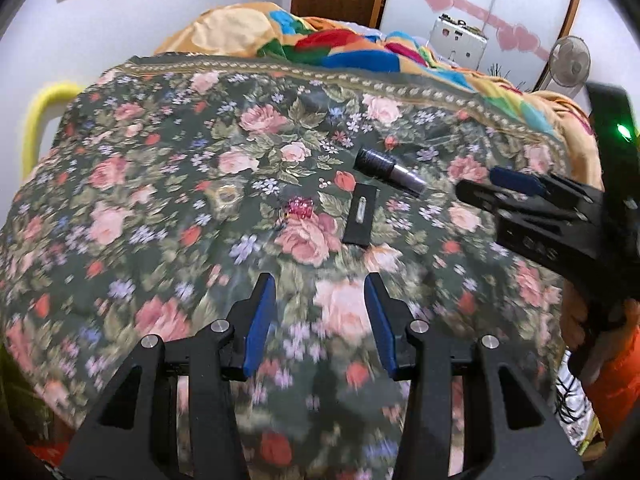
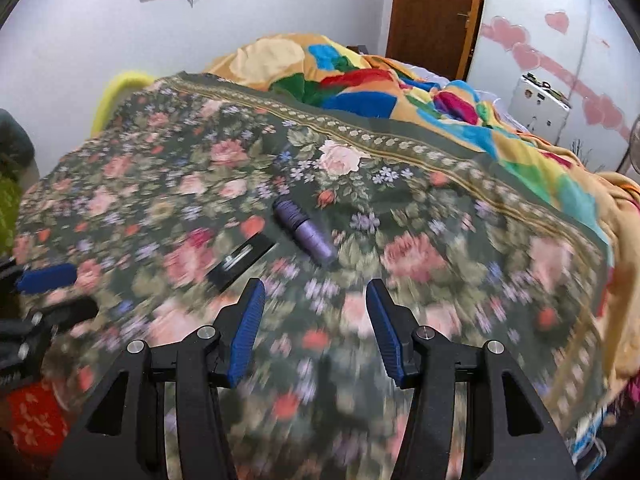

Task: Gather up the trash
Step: 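Grasp the black card with the left gripper while the right gripper grasps the purple bottle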

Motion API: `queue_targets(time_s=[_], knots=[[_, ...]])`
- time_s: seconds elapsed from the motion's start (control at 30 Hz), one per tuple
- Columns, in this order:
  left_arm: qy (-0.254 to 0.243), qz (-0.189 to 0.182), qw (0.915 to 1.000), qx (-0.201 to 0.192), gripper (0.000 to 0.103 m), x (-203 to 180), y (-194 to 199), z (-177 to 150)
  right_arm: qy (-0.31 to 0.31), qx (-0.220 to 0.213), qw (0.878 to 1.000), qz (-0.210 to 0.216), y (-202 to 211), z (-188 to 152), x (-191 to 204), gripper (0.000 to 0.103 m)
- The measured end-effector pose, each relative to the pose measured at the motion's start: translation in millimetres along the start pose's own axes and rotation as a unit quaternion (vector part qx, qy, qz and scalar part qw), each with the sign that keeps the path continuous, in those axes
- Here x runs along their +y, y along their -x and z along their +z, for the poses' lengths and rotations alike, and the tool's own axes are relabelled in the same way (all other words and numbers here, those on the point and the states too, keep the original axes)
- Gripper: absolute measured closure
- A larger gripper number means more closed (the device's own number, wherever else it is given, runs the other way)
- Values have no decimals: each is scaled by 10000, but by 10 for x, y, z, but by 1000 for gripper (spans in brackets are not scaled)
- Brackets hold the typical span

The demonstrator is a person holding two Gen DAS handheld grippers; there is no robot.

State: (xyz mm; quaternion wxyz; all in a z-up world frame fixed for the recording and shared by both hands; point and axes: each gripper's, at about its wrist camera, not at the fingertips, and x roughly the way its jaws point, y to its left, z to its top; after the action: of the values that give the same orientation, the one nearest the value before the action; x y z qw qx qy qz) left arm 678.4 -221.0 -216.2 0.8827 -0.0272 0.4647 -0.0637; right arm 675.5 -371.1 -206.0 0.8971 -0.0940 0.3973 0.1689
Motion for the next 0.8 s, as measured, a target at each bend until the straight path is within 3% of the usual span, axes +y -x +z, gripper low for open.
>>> queue_targets(time_s=[0.3, 0.47, 0.53, 0.63, 0.8], knots=[[-10, -163, 9998, 151, 58, -10, -623, 132, 317, 505, 9980, 202, -994, 212, -68, 54], [-13, -323, 9991, 269, 58, -129, -817, 203, 180, 242, 9993, 227, -967, 179, -79, 57], [-190, -354, 9989, 256, 58, -217, -872, 224, 183, 250, 9990, 337, -910, 151, -62, 75], [-418, -148, 9989, 135, 58, -307, -927, 252, 29, 263, 9992, 287, -828, 66, -81, 81], [-764, 9, 9971, 47, 58, -434, -1023, 286, -230, 232, 9994, 122, -555, -147, -207, 81]])
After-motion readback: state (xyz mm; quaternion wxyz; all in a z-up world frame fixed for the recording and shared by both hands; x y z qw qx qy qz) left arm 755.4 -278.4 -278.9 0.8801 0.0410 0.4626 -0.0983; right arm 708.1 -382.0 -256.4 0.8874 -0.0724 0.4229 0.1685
